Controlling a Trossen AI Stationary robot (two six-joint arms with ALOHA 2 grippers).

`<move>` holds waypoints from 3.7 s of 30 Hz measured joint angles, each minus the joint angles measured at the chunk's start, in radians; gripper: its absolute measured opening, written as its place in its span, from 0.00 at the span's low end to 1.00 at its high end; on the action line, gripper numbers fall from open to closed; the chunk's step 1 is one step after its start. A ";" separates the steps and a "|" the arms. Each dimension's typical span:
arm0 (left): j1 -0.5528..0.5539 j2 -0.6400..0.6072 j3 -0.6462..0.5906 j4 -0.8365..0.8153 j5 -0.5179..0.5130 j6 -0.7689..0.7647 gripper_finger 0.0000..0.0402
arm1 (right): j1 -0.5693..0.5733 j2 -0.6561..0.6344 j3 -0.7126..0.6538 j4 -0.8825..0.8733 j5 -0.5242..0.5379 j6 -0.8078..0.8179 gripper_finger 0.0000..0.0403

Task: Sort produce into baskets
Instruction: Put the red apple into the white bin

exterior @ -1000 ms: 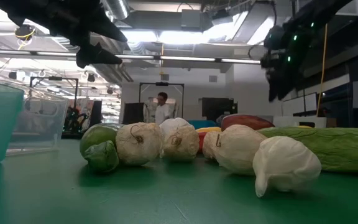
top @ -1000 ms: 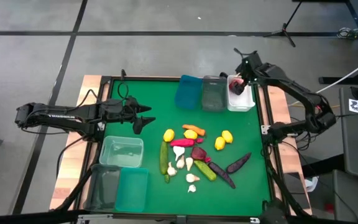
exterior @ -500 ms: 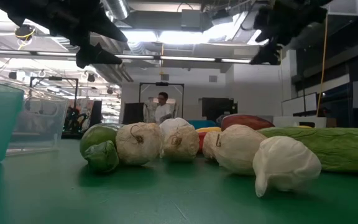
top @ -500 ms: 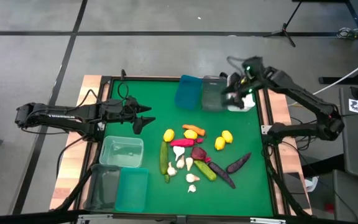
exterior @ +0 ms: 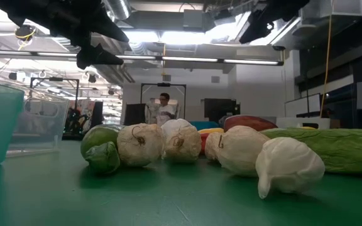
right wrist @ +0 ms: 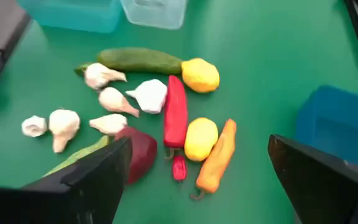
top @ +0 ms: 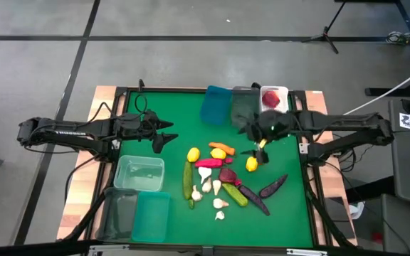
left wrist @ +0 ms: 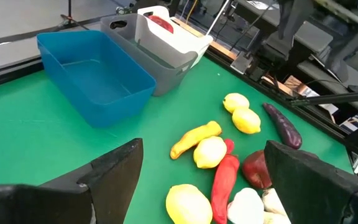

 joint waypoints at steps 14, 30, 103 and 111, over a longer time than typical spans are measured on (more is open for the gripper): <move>0.000 0.000 -0.002 -0.001 0.000 0.001 0.82 | 0.097 0.299 -0.068 0.065 0.161 0.115 0.92; 0.000 0.000 -0.002 -0.001 0.000 -0.043 0.82 | 0.272 0.466 -0.069 0.233 0.142 0.207 0.92; 0.000 0.000 -0.002 -0.024 -0.106 -0.004 0.82 | -0.730 0.103 -0.130 -0.038 0.074 -0.162 0.66; 0.000 0.000 -0.002 -0.024 -0.113 -0.010 0.82 | -0.887 0.103 -0.131 -0.075 0.100 -0.043 0.67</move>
